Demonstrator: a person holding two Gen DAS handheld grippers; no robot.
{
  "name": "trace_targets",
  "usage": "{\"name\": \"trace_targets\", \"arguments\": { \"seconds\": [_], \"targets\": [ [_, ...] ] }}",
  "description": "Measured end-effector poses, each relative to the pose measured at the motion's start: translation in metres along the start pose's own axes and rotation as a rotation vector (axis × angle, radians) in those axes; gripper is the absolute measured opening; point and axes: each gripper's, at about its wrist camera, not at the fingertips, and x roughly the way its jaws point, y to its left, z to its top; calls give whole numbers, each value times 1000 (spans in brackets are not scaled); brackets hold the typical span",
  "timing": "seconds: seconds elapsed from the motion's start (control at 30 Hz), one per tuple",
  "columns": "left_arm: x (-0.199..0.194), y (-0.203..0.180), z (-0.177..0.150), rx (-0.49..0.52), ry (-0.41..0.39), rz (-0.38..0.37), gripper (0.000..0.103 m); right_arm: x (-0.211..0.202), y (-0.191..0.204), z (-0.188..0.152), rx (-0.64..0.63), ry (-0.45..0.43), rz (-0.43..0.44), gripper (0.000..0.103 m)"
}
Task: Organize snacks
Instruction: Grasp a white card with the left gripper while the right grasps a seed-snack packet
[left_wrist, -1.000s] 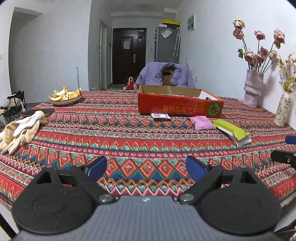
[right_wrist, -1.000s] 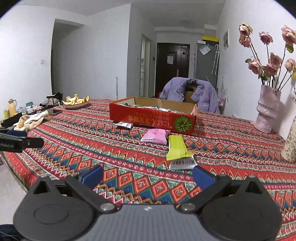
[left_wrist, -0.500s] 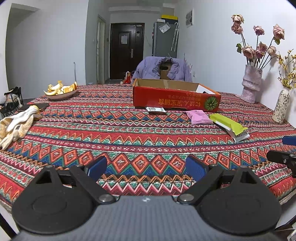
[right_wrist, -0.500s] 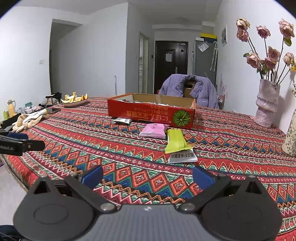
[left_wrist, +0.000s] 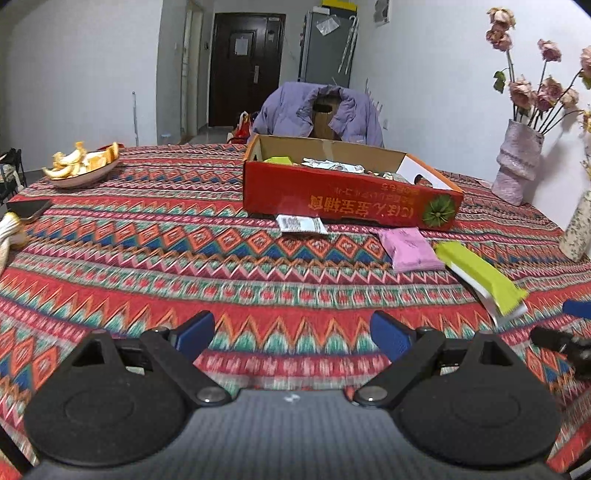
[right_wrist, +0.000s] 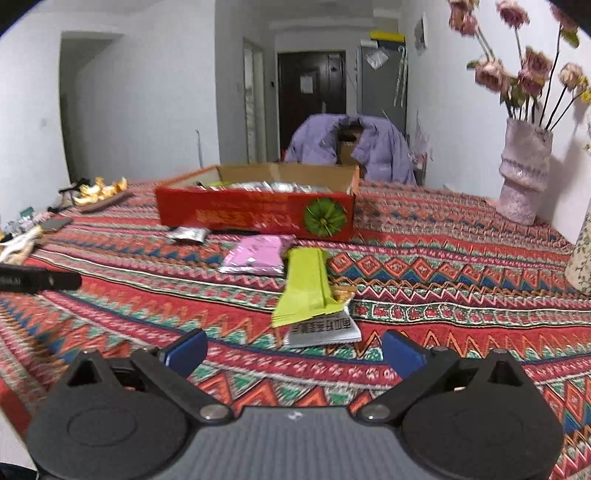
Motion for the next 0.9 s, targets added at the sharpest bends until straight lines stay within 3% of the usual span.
{"name": "trace_targets", "arguments": {
  "seconds": [0.07,0.23,0.5,0.53,0.63,0.8,0.9],
  "targets": [
    [17,-2,11,6,8,0,92,23,-1,4,-15,36,-24,89],
    [70,-9,42,27,33,-2,87,66,3,11,-72,83,-54,78],
    [160,-17,79,35,67,4,82,97,-14,23,-96,81,-98,74],
    [168,-18,82,34,74,16,79,98,-17,24,-82,84,-87,67],
    [183,-20,84,26,90,10,70,102,-25,28,-37,100,-39,59],
    [186,-20,81,19,81,30,59,92,-25,20,-21,102,-38,59],
    [184,-19,81,13,83,33,55,81,-27,13,1,95,-25,49]
  ]
}}
